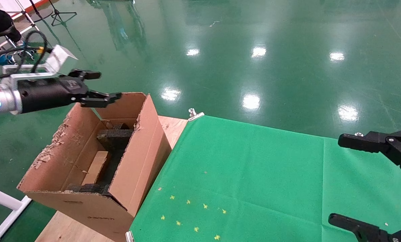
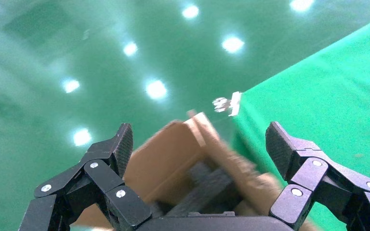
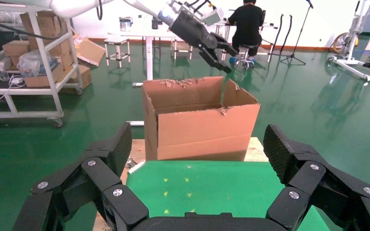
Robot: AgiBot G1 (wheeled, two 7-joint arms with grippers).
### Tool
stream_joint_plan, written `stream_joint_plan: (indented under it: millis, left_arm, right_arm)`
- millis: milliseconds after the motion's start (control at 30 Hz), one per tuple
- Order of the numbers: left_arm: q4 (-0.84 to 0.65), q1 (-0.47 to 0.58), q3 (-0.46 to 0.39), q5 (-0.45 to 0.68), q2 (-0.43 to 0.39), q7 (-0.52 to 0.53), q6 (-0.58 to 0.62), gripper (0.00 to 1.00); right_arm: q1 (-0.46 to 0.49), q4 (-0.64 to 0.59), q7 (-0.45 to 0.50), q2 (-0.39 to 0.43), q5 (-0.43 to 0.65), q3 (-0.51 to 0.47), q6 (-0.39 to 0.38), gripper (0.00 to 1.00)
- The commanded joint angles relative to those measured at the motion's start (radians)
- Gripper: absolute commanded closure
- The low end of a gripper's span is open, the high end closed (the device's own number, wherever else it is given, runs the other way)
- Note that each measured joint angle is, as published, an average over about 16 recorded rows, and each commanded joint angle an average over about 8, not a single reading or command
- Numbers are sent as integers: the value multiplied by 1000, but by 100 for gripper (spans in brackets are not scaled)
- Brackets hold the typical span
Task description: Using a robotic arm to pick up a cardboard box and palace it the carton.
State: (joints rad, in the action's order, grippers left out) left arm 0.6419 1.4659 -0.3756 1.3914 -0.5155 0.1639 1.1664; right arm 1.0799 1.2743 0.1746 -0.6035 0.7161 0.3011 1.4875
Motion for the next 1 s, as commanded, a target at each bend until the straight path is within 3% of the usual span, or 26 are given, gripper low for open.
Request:
stream_joint_plan:
  millis: [33, 1000]
  left_arm:
    - [26, -16, 4, -27, -4, 1, 14, 0]
    - [409, -249, 61, -421, -61, 15, 210, 0]
  right_arm:
    - [0, 0, 0, 0, 0, 0, 0, 0]
    - [0, 0, -1, 0, -1, 1, 0, 0]
